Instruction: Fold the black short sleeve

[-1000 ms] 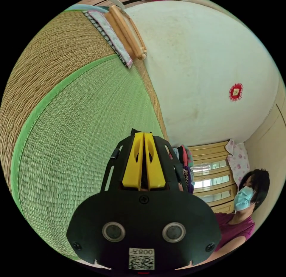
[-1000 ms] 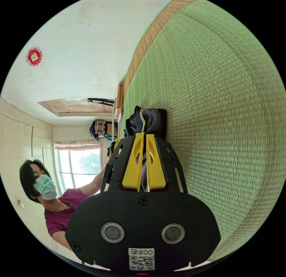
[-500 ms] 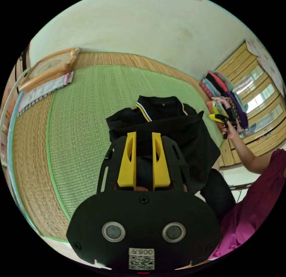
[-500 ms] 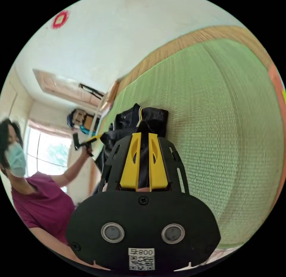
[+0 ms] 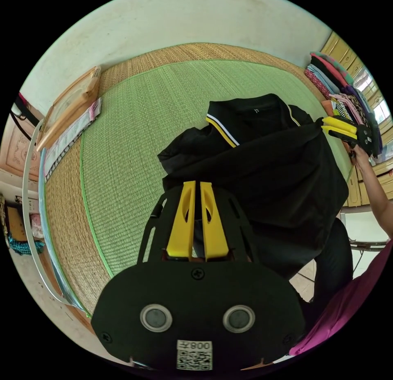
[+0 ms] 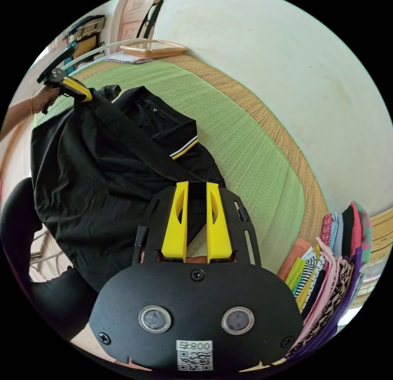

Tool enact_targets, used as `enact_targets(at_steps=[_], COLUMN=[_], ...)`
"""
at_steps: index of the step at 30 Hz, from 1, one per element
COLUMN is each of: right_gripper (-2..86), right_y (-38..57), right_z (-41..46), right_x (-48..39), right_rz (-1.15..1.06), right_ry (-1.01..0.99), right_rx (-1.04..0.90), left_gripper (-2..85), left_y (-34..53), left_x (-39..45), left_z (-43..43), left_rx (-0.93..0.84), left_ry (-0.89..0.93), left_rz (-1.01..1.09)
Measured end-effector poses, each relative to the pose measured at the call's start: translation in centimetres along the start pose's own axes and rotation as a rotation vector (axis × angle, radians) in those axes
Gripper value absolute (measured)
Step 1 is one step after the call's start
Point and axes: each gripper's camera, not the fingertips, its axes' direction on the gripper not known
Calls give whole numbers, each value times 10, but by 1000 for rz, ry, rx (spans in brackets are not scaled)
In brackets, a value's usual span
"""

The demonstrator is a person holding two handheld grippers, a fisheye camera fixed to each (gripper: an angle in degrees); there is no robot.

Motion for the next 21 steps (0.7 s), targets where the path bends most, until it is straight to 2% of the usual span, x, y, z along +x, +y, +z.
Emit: enact_targets(at_steps=[7, 12, 21], right_gripper=[87, 87, 86], right_y=[-44, -51, -73], right_z=[-6, -37, -45], right_x=[-53, -75, -94], right_rz=[-167, -260, -425], right_ry=[58, 104, 118], right_rx=[-61, -2, -25], left_gripper=[13, 45, 54], left_y=[-11, -7, -1], left_x=[20, 34, 37], left_z=[12, 13, 50], left_rx=[21, 58, -6], left_ry=[10, 69, 54], left_rz=[-3, 42, 49])
